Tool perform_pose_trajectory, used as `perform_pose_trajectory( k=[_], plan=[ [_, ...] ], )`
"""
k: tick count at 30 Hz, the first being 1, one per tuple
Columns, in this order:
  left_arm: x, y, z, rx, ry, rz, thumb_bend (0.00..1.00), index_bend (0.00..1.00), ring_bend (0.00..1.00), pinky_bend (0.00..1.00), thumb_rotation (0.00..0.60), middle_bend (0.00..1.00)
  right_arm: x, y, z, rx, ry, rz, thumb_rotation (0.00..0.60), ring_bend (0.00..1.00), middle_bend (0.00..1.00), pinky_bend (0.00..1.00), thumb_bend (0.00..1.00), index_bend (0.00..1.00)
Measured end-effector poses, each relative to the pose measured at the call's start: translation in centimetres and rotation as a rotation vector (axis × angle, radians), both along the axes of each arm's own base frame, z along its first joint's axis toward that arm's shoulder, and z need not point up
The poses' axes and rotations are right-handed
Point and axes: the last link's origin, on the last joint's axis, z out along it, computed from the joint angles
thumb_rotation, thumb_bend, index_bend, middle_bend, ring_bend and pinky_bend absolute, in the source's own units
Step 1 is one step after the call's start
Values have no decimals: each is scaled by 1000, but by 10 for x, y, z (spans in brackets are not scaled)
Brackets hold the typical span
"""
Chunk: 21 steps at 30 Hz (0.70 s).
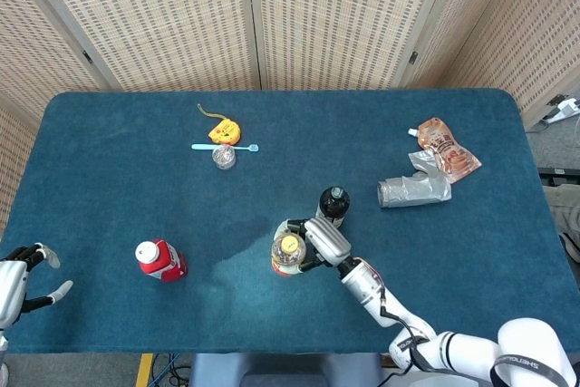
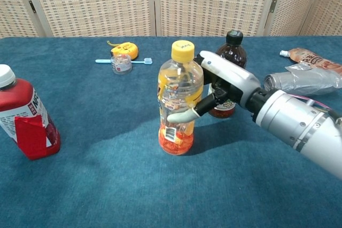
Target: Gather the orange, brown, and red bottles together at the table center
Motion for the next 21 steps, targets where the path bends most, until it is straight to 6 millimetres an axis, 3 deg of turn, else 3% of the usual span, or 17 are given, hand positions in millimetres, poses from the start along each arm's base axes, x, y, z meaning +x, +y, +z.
perform_pose_trajectory(
  k=[13, 21],
  plan=[
    [-1, -1, 0, -2, -4, 4, 135, 547, 411, 611, 600, 454, 31, -22, -16, -9, 3, 14, 600, 570, 623, 609, 59, 576],
    [-1, -1, 0, -4, -9, 3, 135, 548, 411, 611, 600, 454, 34, -30, -22, -22, 14, 9, 600, 570, 623, 609, 62, 576]
  ],
)
